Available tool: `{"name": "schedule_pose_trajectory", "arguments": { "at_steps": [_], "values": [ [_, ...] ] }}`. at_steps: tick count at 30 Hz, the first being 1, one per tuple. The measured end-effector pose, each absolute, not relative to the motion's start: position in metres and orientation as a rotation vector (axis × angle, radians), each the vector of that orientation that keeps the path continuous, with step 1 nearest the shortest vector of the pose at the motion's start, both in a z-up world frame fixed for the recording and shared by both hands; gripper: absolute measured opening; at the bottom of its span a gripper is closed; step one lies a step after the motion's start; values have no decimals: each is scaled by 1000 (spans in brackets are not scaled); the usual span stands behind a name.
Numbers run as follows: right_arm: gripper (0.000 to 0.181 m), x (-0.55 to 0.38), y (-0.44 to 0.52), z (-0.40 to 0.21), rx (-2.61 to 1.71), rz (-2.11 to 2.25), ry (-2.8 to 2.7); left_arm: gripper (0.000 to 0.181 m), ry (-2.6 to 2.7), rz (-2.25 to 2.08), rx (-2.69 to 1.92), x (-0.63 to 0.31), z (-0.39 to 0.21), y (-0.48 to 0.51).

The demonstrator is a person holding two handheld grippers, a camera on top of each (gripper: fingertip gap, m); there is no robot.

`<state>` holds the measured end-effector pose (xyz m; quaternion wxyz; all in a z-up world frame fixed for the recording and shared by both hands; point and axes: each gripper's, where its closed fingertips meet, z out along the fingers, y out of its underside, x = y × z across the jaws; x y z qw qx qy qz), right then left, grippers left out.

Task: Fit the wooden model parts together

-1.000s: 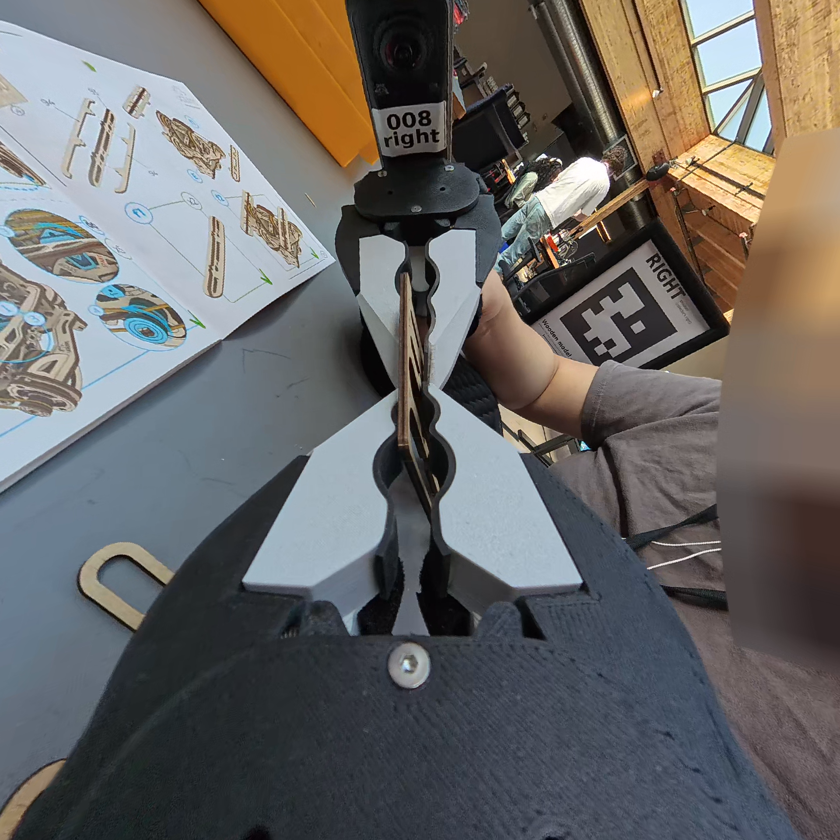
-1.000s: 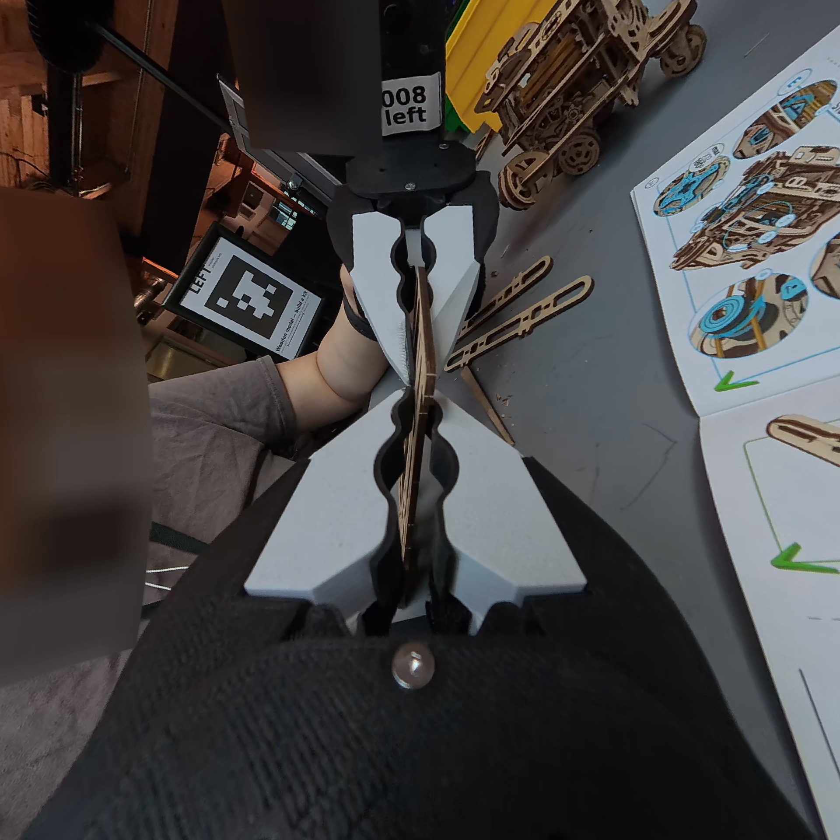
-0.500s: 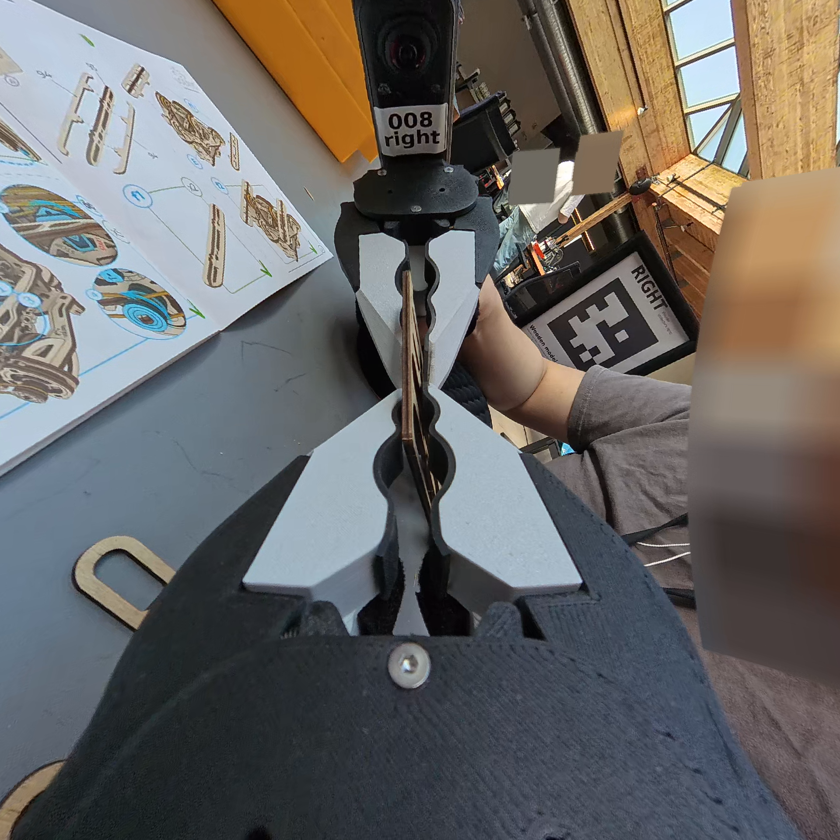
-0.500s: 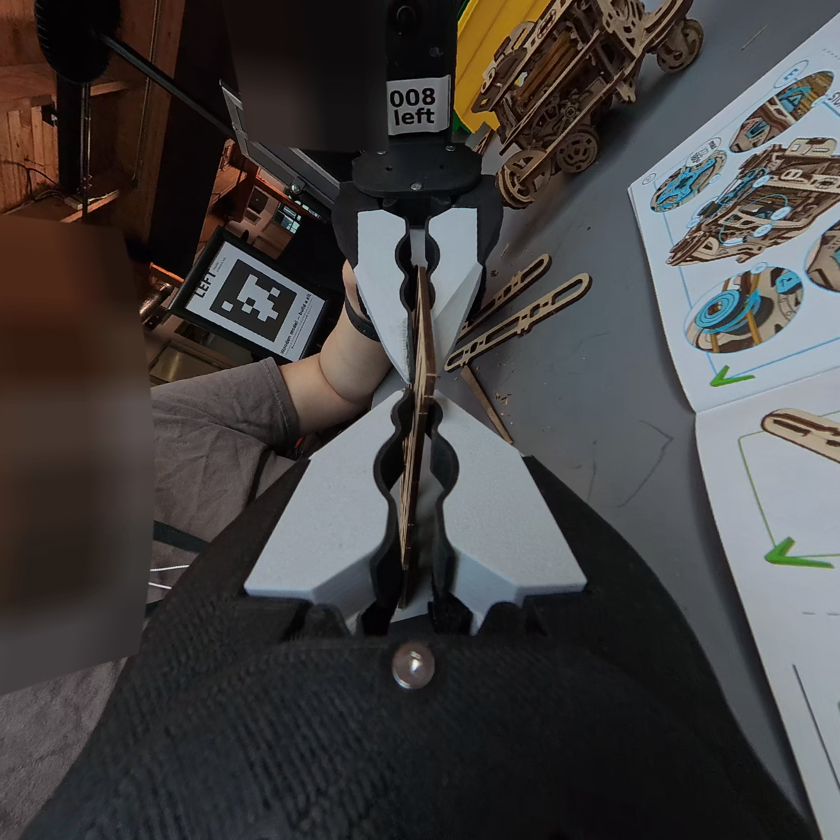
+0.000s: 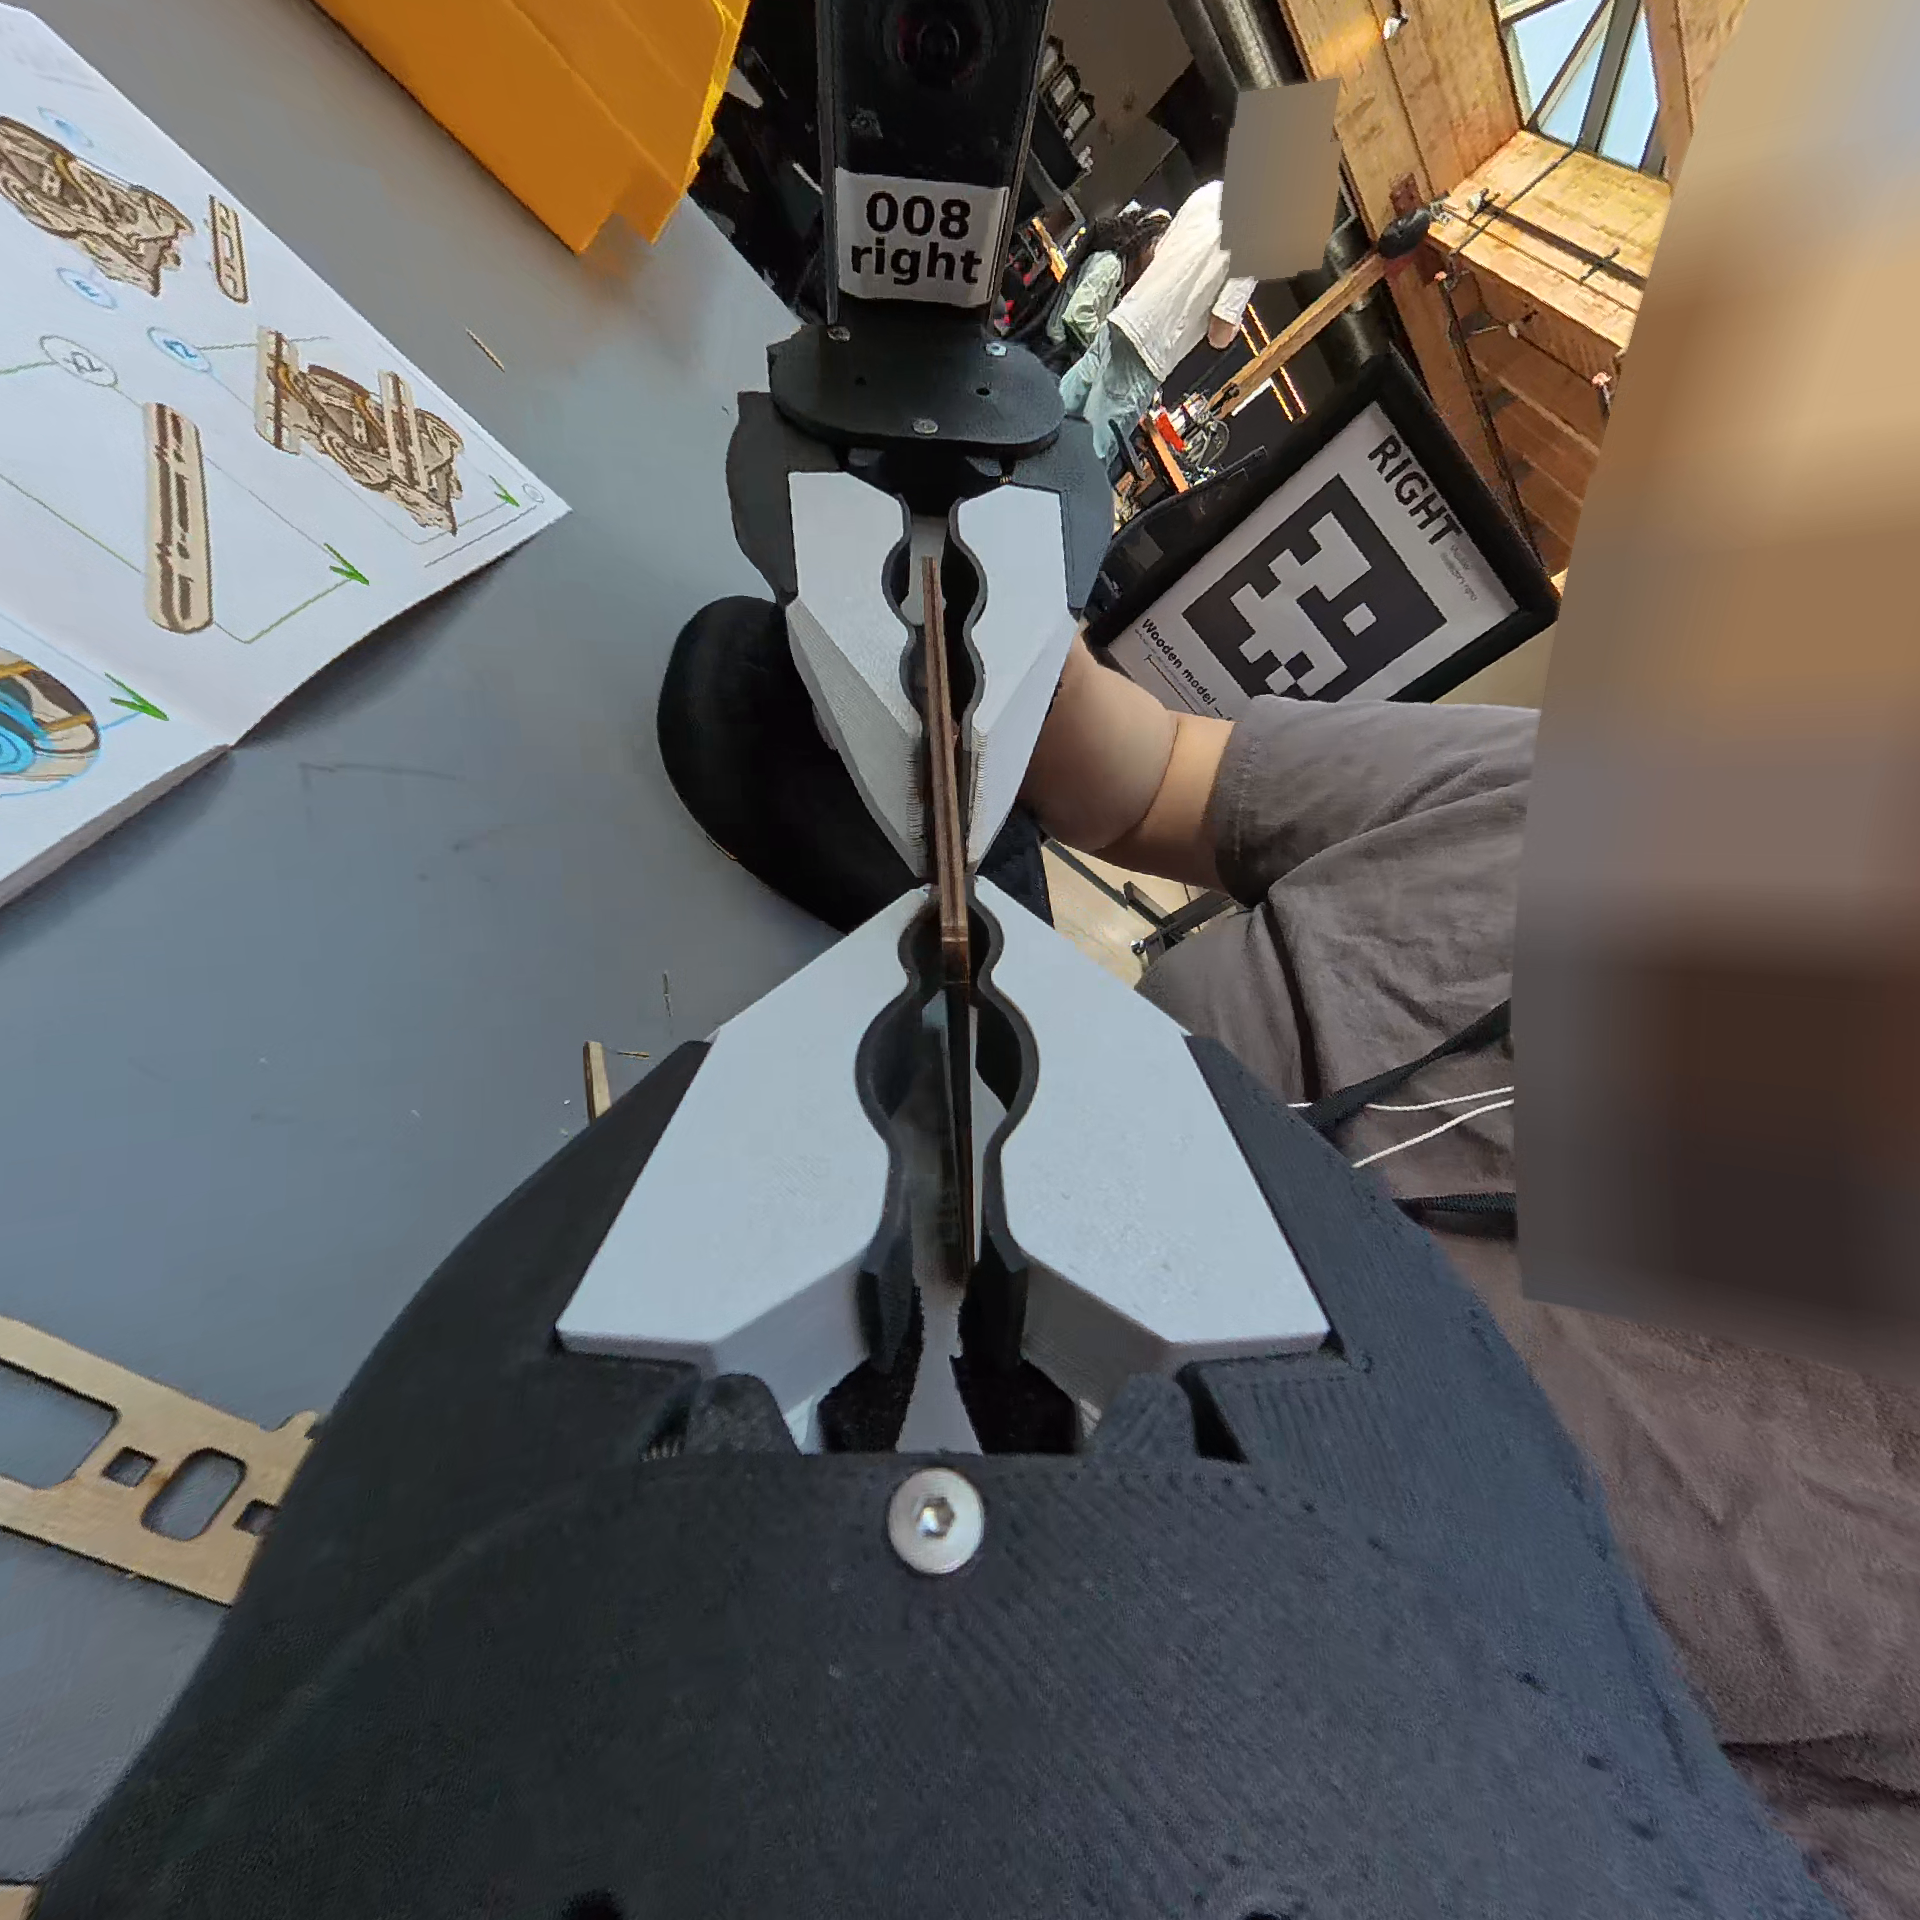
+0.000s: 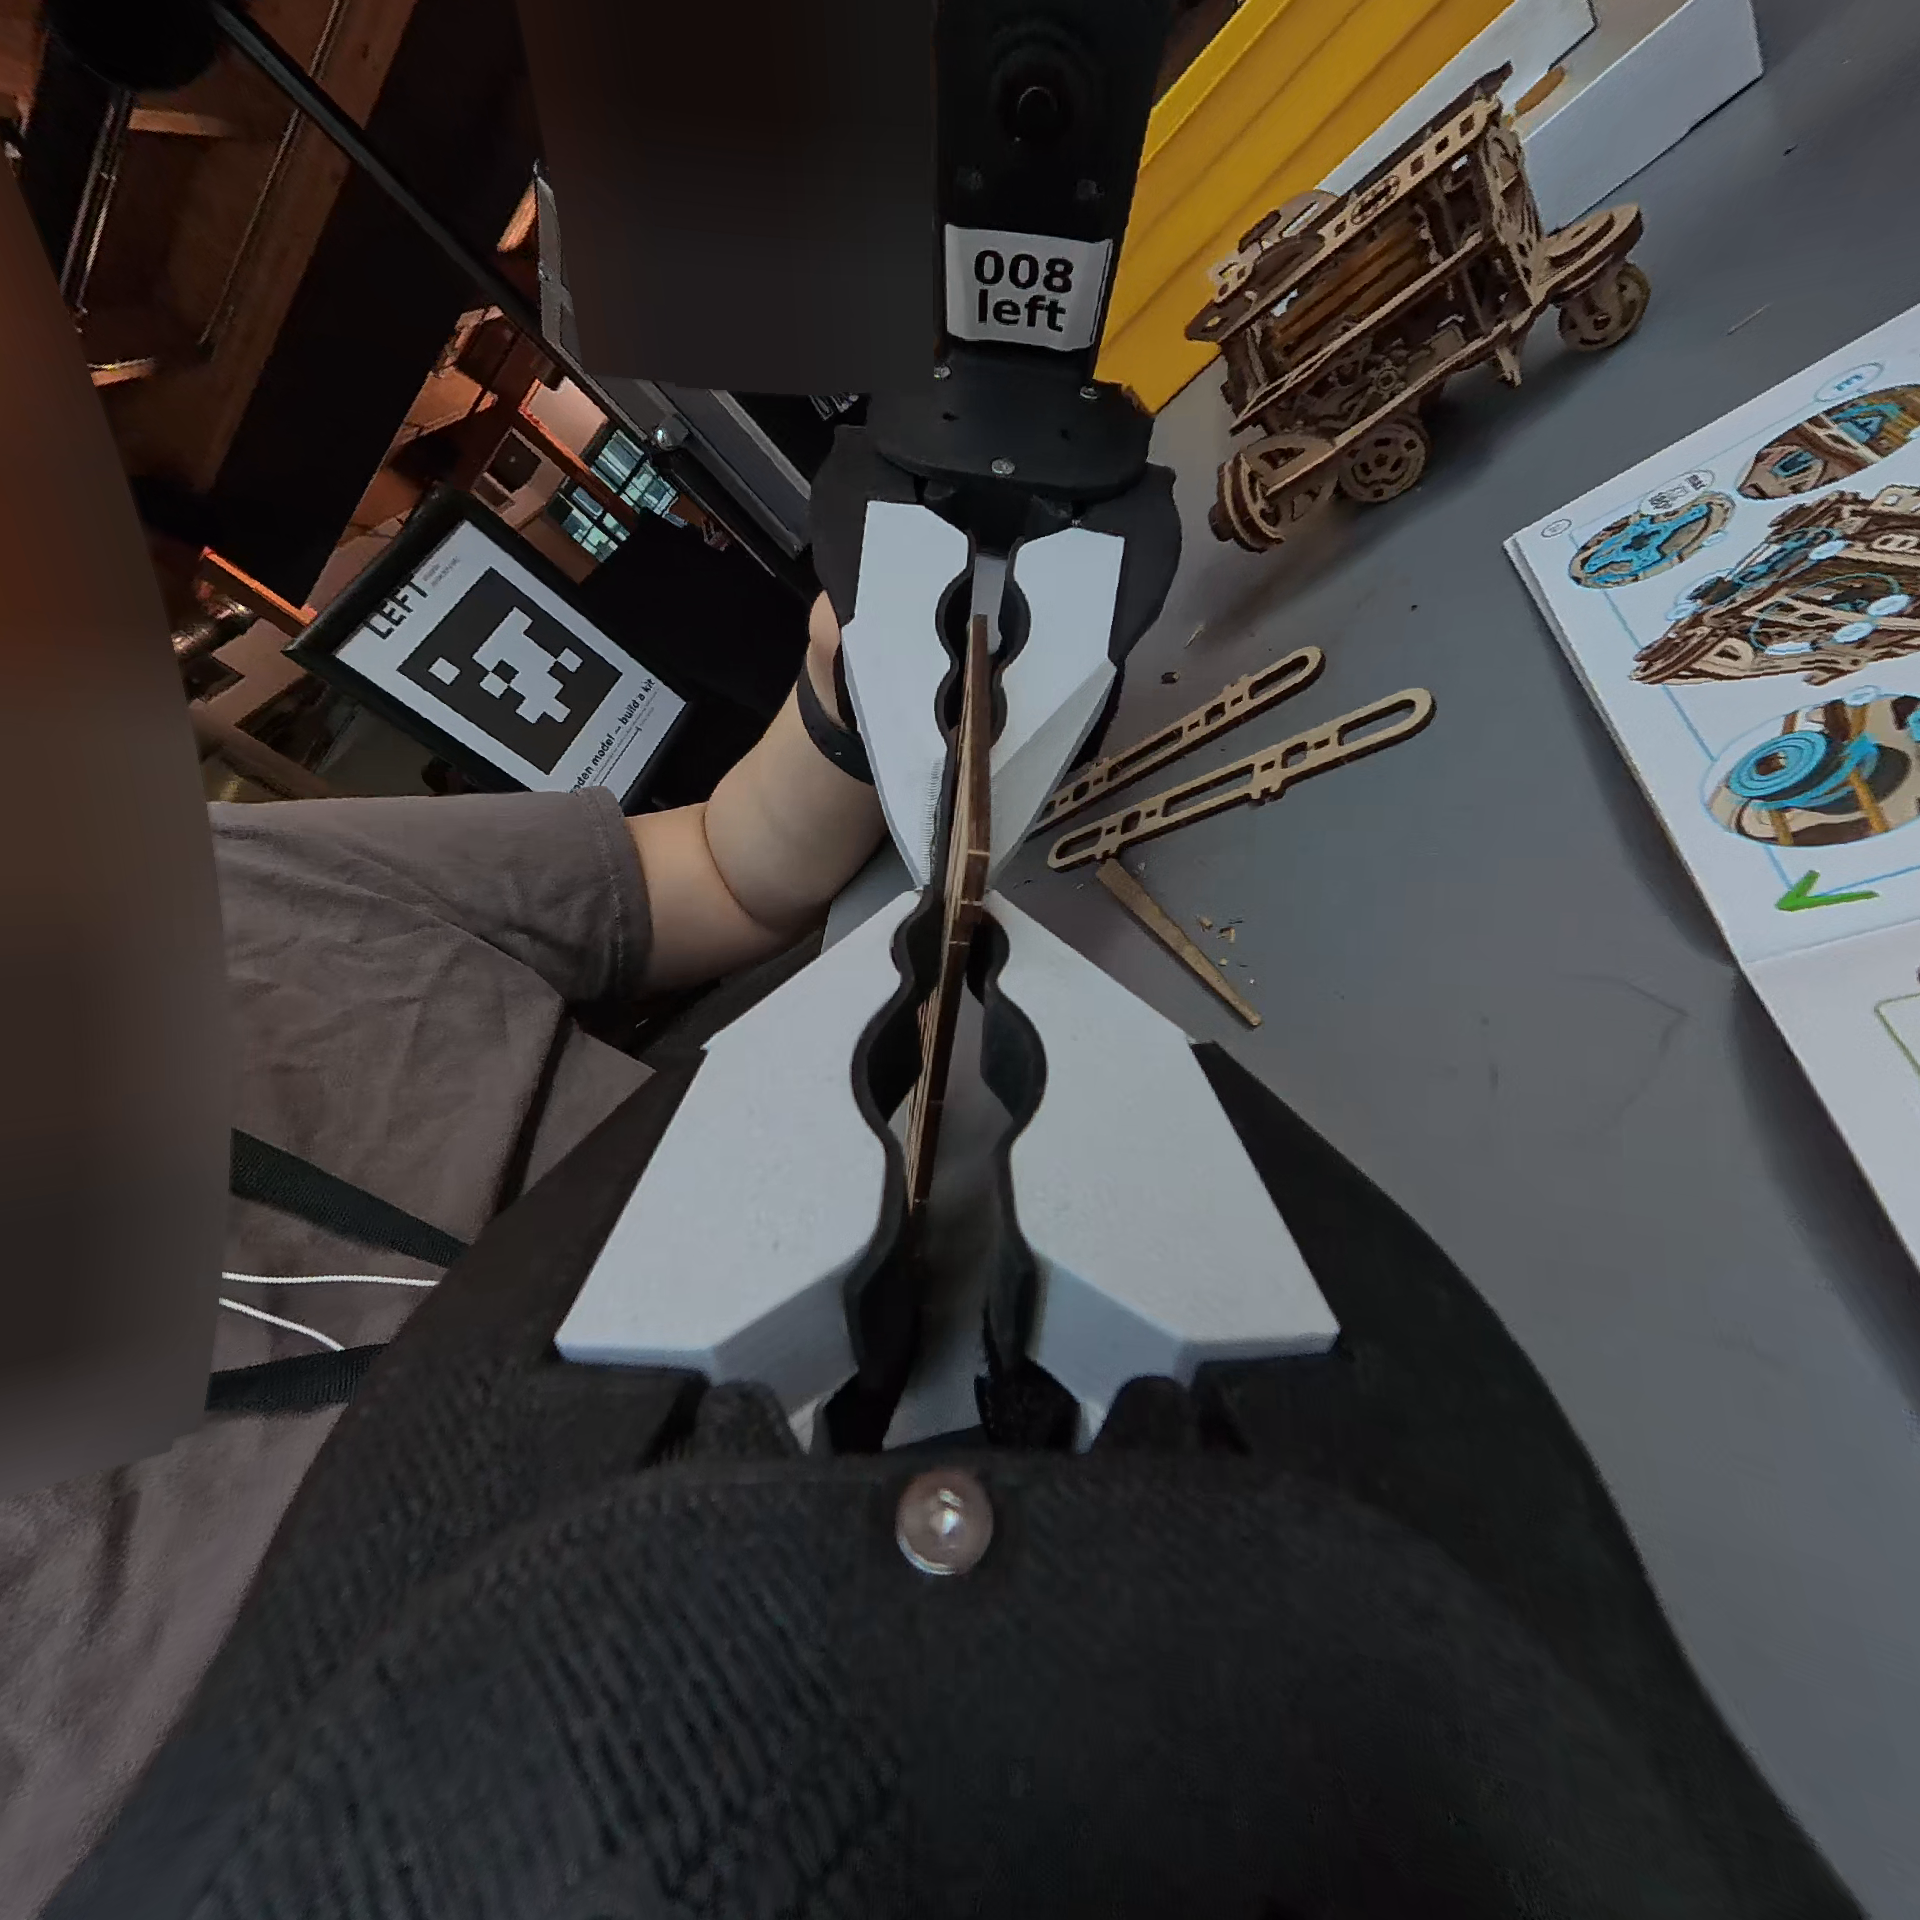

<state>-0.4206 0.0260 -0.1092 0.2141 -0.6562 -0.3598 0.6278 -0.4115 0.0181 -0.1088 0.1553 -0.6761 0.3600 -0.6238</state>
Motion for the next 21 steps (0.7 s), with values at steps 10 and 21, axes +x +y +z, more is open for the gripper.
{"name": "schedule_pose_trajectory", "arguments": {
  "at_steps": [10, 21],
  "values": [
    [1, -425, 17, -103, -1696, 1672, -989, 0, 1107, -1766, -1863, -414, -104, 8],
    [2, -424, 4, -97, -1601, 1568, -1066, 0, 1242, -1697, -1767, -411, -101, -6]
  ]
}}
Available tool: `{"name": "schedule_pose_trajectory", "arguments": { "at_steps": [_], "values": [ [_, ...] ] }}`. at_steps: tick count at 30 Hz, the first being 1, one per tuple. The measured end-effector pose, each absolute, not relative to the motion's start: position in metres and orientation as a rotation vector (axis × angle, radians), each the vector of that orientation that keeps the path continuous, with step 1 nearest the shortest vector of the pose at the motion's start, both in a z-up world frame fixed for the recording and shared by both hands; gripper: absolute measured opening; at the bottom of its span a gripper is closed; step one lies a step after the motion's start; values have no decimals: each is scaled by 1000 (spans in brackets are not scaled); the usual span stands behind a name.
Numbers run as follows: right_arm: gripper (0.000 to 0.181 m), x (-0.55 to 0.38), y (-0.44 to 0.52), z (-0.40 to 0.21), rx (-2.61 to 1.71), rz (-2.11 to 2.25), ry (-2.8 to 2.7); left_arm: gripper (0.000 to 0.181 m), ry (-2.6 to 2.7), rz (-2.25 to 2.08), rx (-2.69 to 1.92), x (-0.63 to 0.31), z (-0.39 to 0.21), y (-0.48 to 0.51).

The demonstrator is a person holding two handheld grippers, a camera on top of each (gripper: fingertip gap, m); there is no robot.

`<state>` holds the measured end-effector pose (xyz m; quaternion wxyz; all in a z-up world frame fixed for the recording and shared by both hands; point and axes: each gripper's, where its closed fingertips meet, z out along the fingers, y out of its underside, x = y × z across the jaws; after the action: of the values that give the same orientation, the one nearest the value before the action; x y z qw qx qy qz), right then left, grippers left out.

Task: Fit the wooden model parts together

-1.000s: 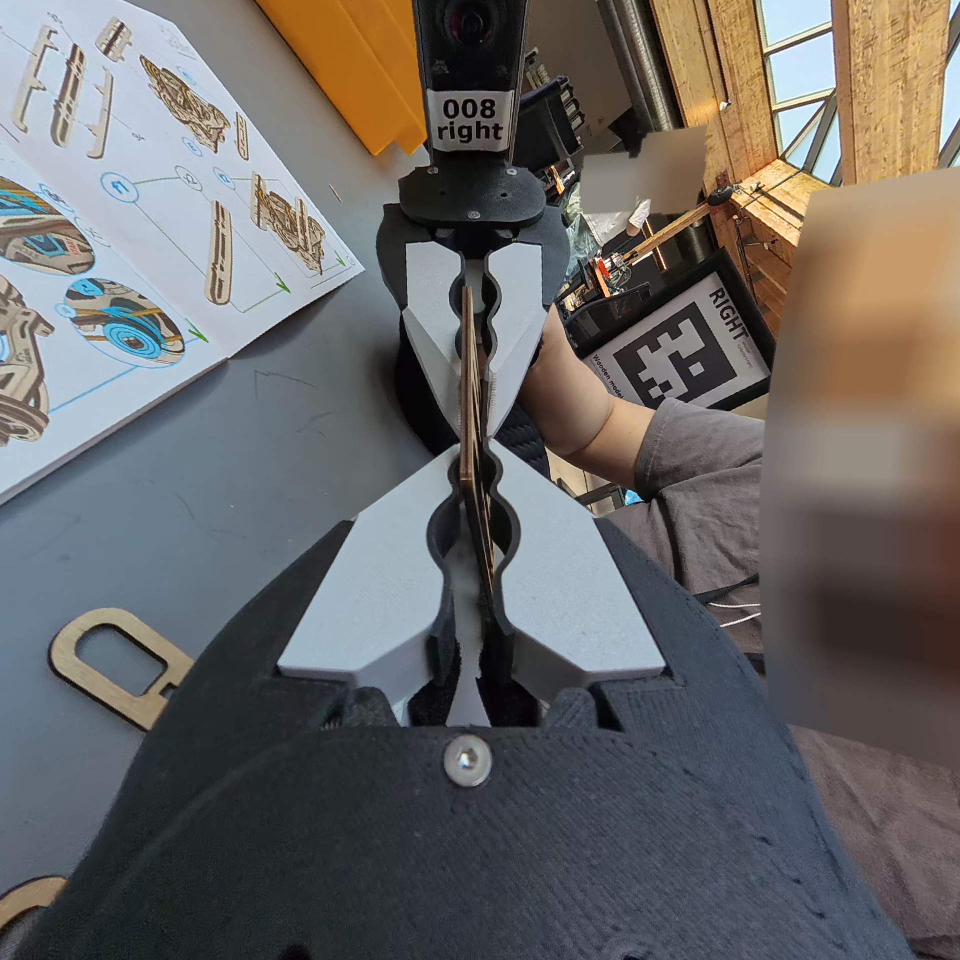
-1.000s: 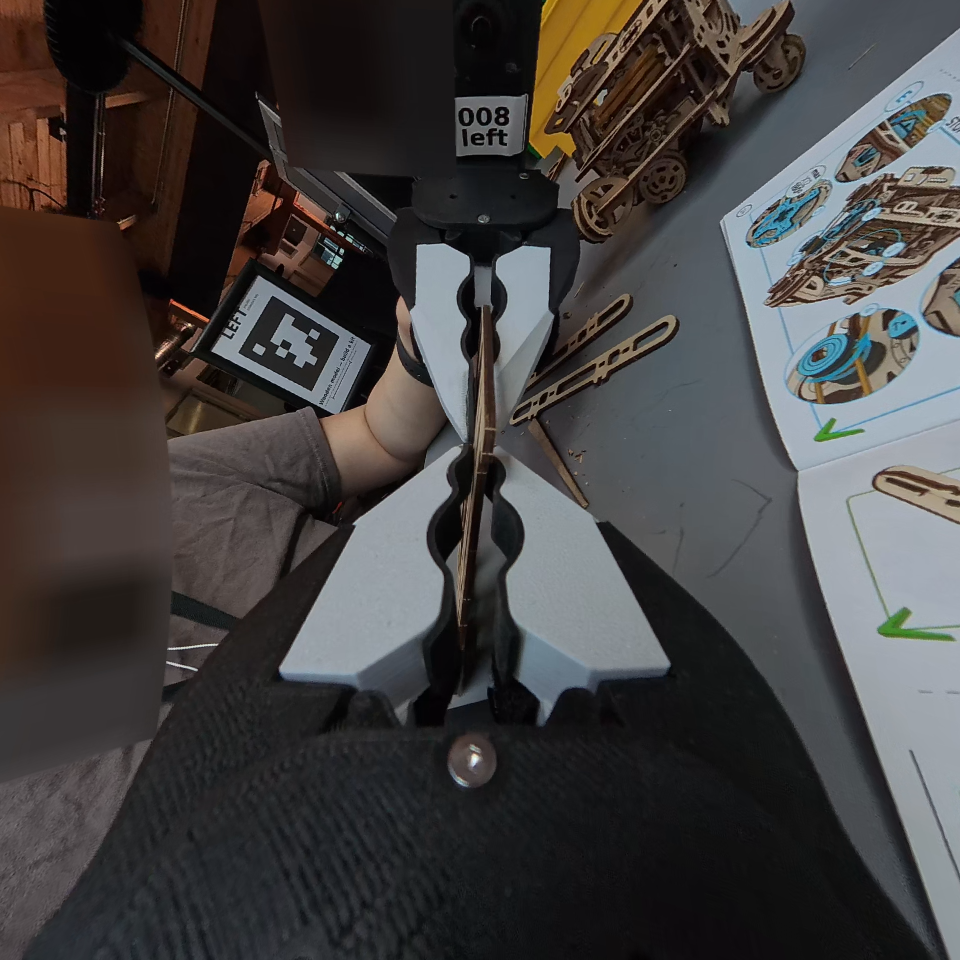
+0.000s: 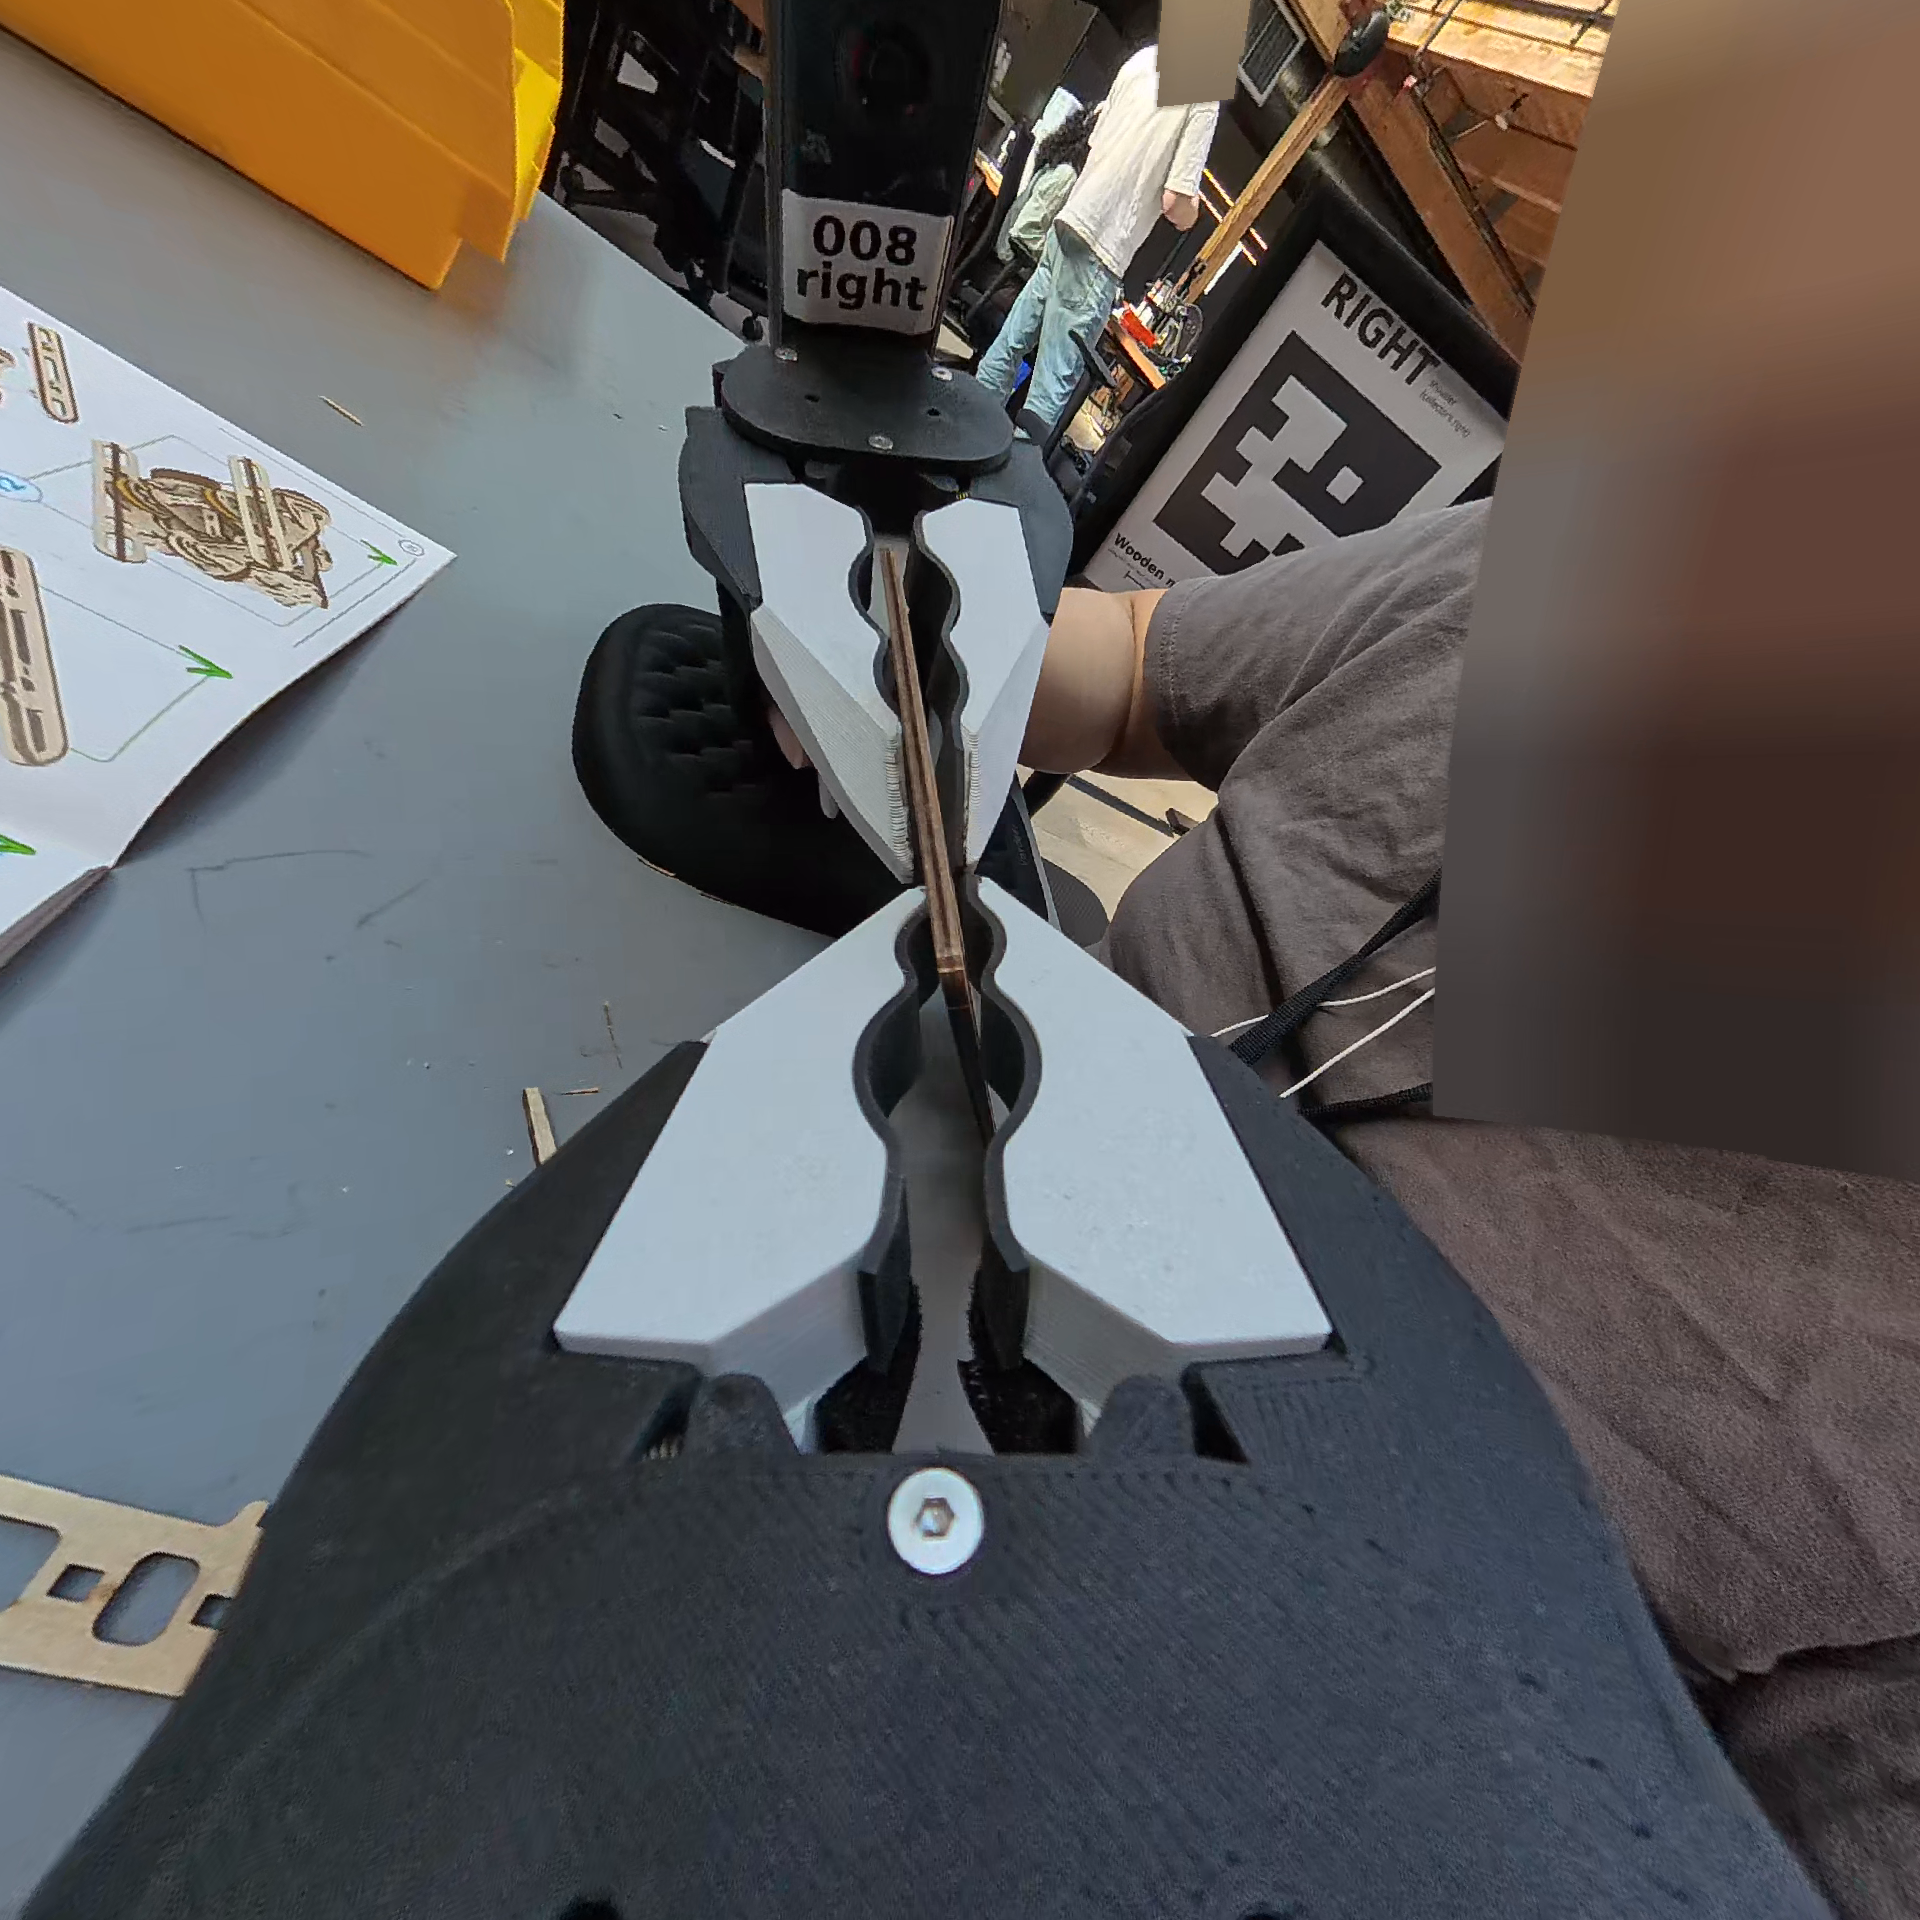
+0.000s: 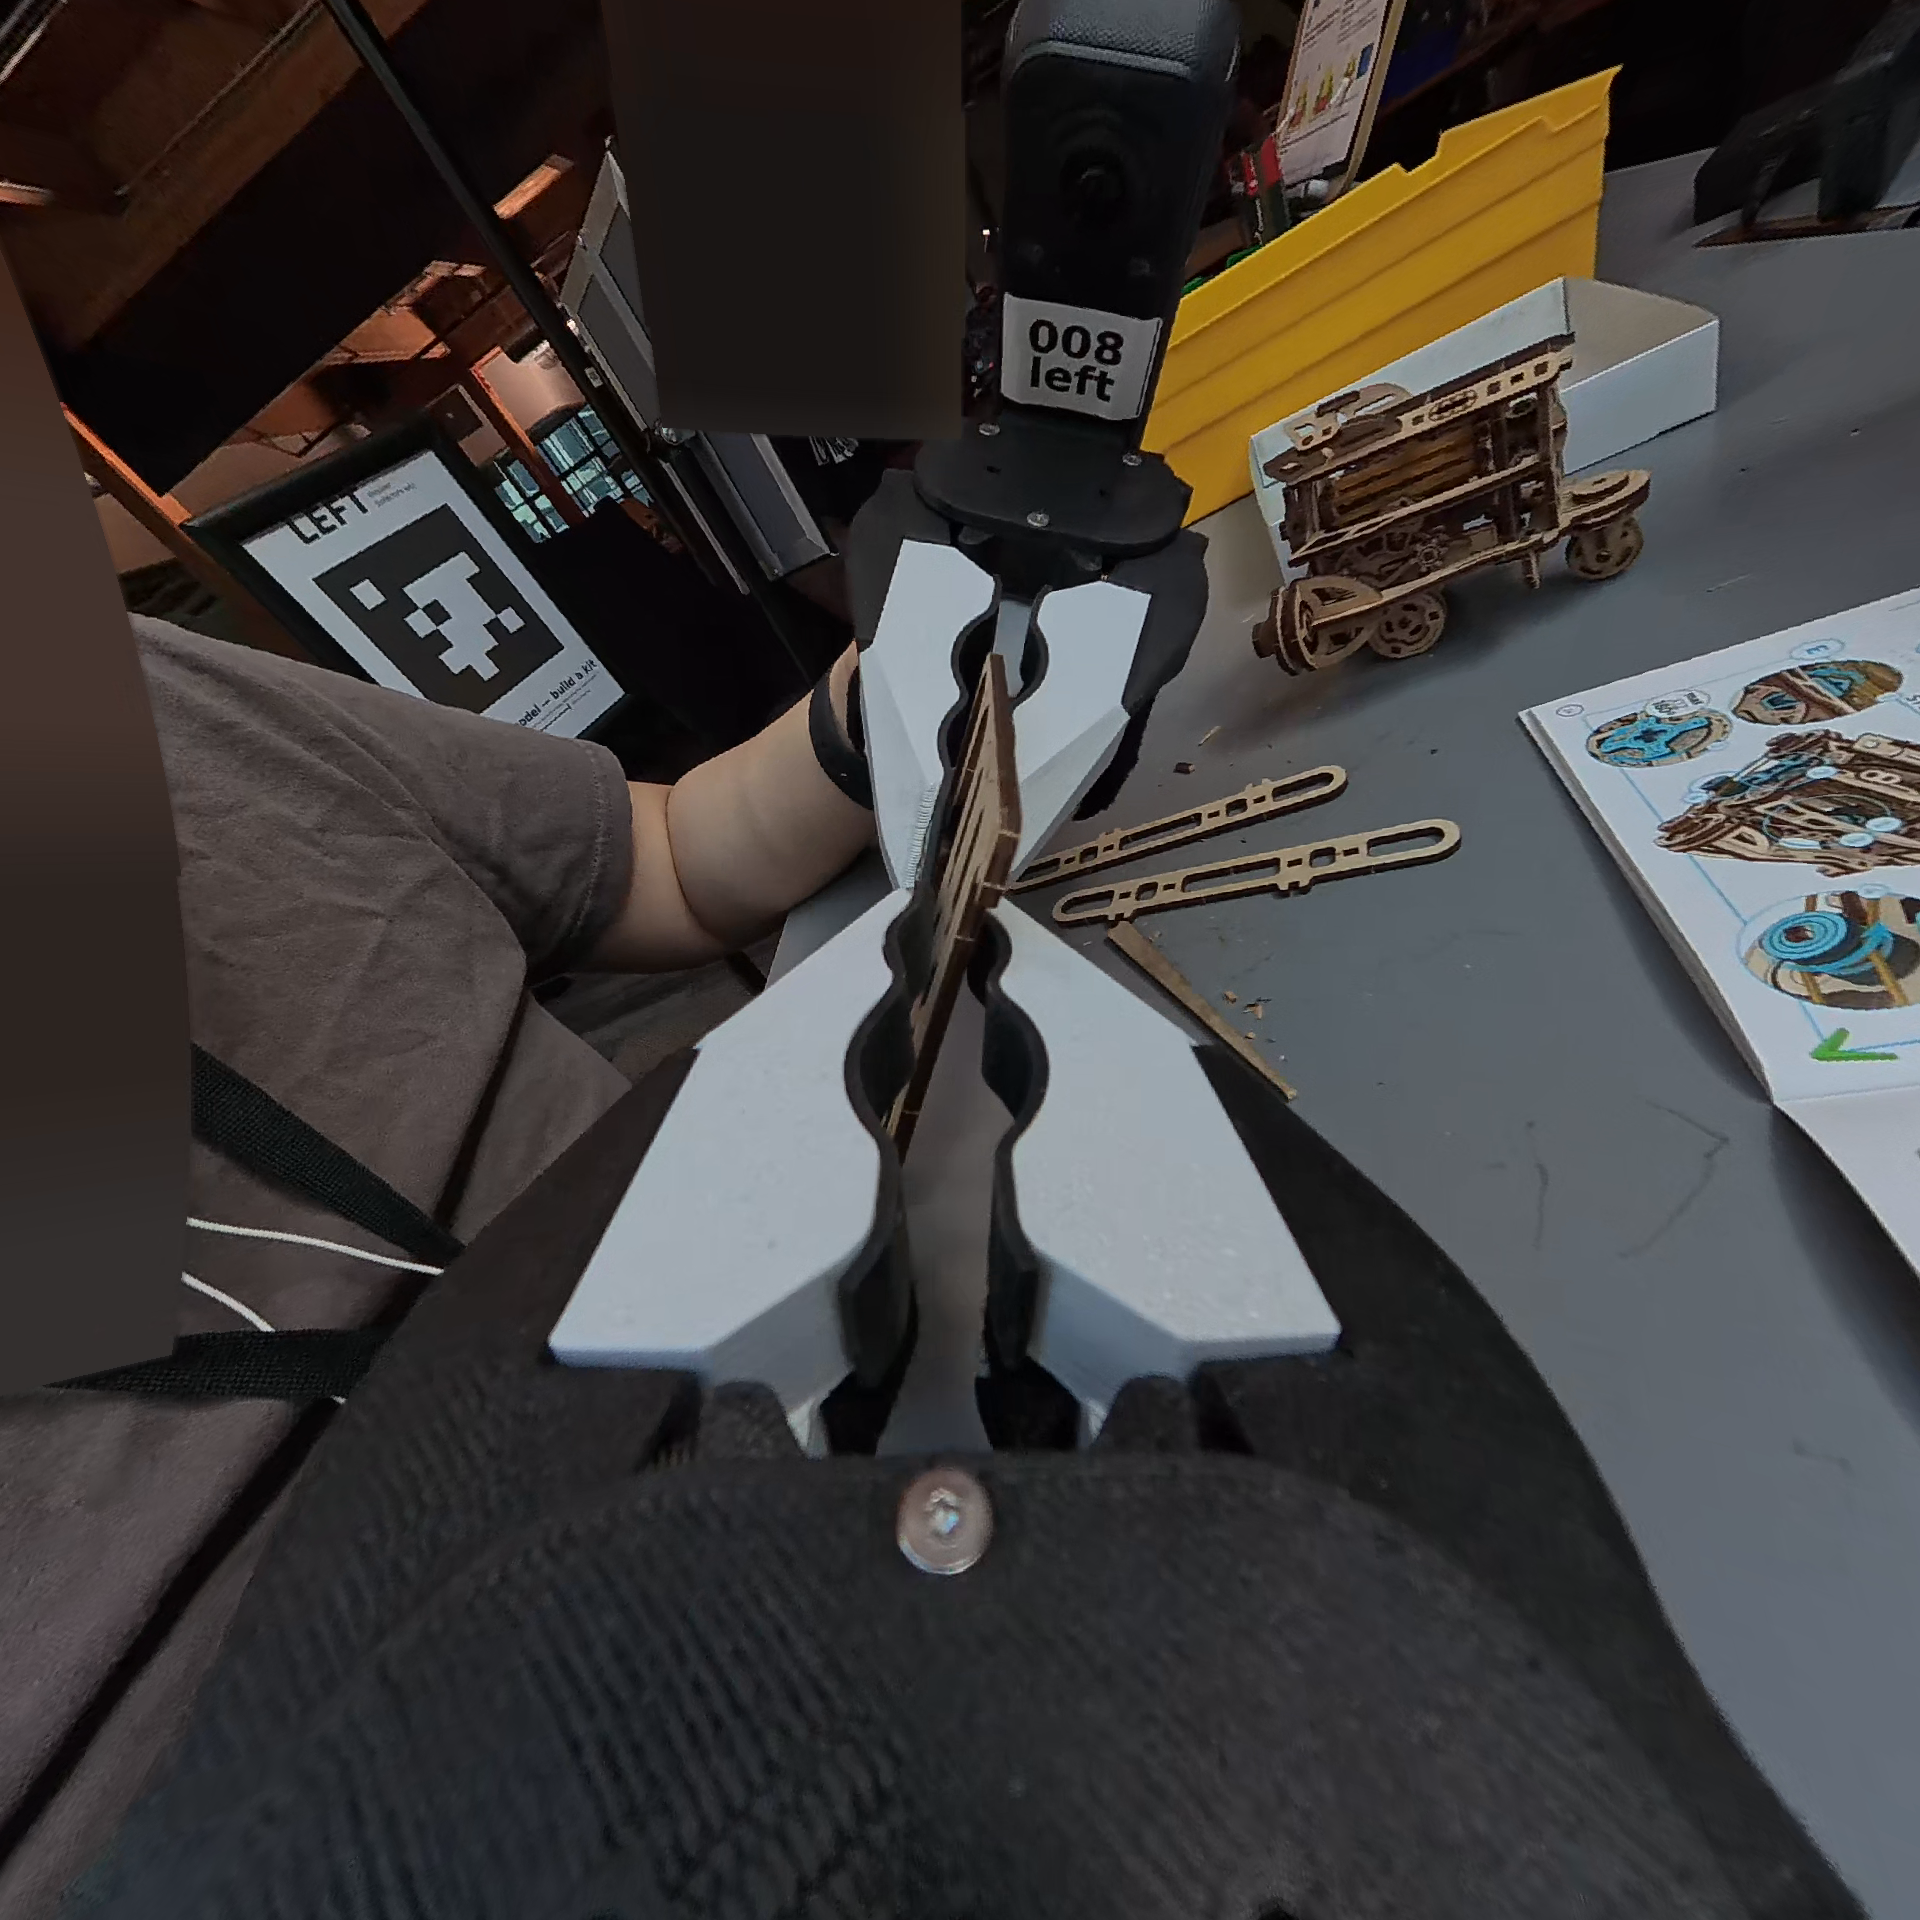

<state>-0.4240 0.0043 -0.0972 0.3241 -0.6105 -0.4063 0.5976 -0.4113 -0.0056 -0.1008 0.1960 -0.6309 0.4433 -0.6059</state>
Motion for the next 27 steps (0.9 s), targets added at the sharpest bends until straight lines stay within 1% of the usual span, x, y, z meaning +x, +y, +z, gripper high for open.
{"name": "schedule_pose_trajectory", "arguments": {
  "at_steps": [10, 20, 27],
  "values": [
    [2, -422, 7, -98, -1649, 1583, -1051, 0, 1198, -1728, -1776, -409, -101, -2],
    [4, -424, 0, -93, -1567, 1456, -1135, 0, 1256, -1740, -1694, -411, -96, -7],
    [4, -424, 1, -92, -1524, 1462, -1126, 2, 1263, -1739, -1668, -412, -95, -7]
  ]
}}
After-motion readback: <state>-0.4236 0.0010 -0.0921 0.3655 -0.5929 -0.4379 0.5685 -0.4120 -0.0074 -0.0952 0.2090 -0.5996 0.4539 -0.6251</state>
